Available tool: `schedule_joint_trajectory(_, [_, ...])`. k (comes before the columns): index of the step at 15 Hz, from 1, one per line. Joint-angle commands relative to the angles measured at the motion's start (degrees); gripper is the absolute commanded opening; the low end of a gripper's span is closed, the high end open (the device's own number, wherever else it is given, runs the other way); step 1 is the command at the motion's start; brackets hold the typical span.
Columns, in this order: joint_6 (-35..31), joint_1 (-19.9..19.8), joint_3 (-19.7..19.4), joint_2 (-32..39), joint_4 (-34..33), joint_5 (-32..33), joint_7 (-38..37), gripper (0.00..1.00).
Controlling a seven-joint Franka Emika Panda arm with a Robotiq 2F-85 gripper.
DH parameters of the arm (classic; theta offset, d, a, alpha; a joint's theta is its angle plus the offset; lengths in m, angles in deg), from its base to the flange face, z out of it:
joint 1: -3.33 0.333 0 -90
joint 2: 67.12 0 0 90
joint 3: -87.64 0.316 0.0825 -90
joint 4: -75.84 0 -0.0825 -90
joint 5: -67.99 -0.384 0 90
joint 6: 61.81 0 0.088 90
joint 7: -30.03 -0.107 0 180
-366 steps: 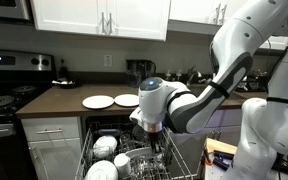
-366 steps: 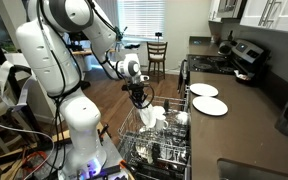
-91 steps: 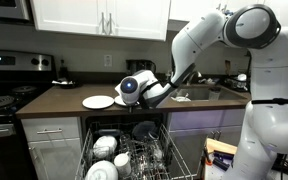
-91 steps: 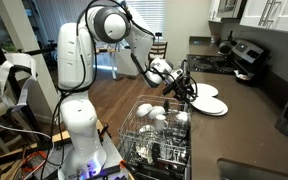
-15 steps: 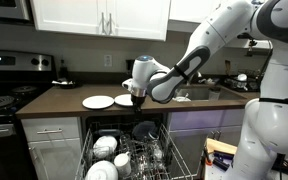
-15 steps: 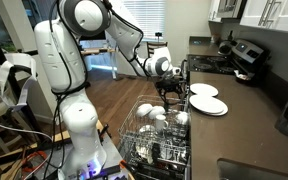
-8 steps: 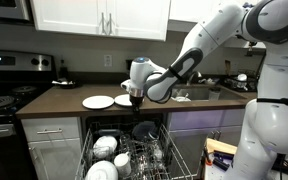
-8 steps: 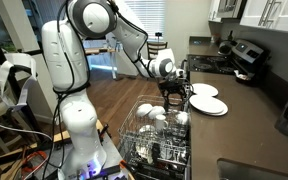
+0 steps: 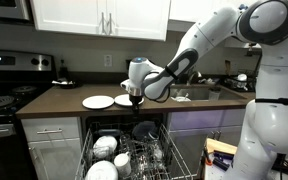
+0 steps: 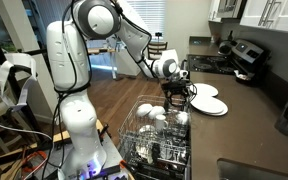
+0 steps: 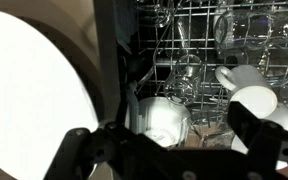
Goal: Remove the plate from the dishwasher
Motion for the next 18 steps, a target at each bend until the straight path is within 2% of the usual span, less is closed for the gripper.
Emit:
schedule_joint_trajectory(1, [1.6,-1.0,0.4,1.5,-2.3,-2.0,2.8,1.00])
schedule_joint_trajectory(18, [3.2,-1.8,0.0,4.3,-6.2,-2.0,2.4,1.00])
